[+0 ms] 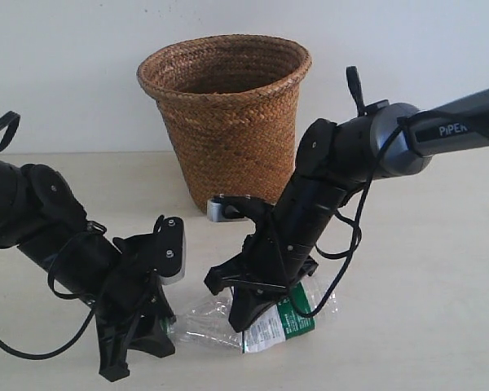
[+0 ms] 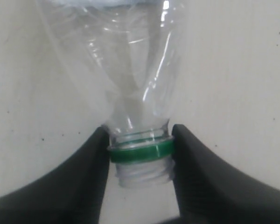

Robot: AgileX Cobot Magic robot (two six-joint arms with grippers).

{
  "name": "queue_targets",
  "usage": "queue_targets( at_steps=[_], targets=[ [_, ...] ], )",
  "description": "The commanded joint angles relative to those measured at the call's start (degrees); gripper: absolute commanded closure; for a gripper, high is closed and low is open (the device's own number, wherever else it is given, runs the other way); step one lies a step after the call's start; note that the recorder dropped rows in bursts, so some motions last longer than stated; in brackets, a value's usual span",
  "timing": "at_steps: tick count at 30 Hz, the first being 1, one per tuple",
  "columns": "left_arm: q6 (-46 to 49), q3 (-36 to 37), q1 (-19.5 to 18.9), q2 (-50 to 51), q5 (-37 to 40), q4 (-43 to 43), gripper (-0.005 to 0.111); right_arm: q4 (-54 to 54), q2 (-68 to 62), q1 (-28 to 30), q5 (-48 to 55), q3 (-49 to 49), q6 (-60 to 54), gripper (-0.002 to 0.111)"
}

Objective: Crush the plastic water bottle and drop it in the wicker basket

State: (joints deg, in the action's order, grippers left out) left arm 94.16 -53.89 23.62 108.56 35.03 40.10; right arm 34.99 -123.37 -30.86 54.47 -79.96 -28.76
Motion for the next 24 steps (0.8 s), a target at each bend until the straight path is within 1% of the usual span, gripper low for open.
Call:
queue_targets(
  at_steps=[1,6,10,14,18,24],
  targets=[
    [0.5,0.5,0.4,-0.1,5.7,-2.1,0.102,-11.1,-6.5,2.0,-8.8,1.4,0.8,0.108],
    [0.4,0.5,0.4,-0.1,5.7,-2.1,0.102,-11.4,-9.0,2.0,-3.6,-2.8,2.1,0.108],
    [-0.4,0.5,0.4,-0.1,5.7,-2.1,0.102,-11.5,-9.0,1.9,2.5,-6.4,4.0,0.108],
    [-0.6,0.5,0.4,-0.1,5.7,-2.1,0.102,-11.5,-7.2,1.9,6.4,-8.8,4.4,0.108],
    [-0.6,0.5,0.4,-0.1,7.6,-2.1,0.102,-10.8,-2.4,1.9,7.3,-8.8,4.4,0.108],
    [-0.6,0.5,0.4,-0.1,8.1,-2.5,0.102,-9.7,7.0,1.9,10.0,-8.8,3.6,0.108]
  ],
)
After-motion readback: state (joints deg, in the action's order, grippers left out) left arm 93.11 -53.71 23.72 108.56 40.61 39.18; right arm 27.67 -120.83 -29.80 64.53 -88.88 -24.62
